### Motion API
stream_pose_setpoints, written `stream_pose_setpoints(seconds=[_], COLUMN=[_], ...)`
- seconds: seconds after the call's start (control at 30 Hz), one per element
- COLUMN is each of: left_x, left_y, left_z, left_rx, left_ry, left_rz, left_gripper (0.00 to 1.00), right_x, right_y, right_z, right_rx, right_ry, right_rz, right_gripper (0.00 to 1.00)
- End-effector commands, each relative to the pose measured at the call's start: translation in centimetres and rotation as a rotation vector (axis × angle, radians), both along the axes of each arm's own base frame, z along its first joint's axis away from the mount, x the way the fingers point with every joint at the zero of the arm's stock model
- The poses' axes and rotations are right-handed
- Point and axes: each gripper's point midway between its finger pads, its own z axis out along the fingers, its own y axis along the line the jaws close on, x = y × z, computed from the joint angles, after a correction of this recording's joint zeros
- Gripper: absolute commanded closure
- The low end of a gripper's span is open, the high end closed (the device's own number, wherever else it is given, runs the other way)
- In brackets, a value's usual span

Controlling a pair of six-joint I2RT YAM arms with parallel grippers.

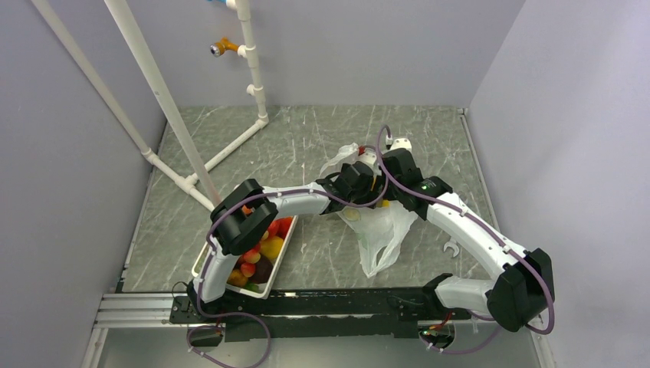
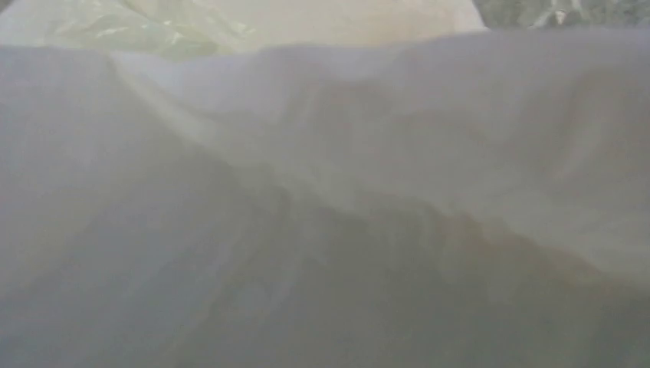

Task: Take the fake fruits out of the plastic bag
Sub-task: Take out the fake fruit from the plastic bag.

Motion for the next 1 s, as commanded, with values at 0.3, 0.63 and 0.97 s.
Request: stream_pose_setpoints(seconds=[0.3,0.63,0.97], left_x=[2.7,4.0,6.2], left_y=[-1.4,-3.1,-3.1], left_z=[4.2,4.8,0.0], left_rx=[-0.077,-0.128,-0.078], left_ry=[-0.108,-0.129,-0.053], left_rz=[0.010,-0.010,0.095], left_gripper=[0.03,0.09,0.04], right_x=[0.7,0.5,0.4], right_y=[1.2,1.2,1.1], right_z=[1.6,1.5,0.8], right_rx=[0.064,0.073,0.066], right_ry=[-0.050,-0.046,-0.029], right_rz=[0.029,0.033,0.031], right_gripper=[1.00,1.00,1.00])
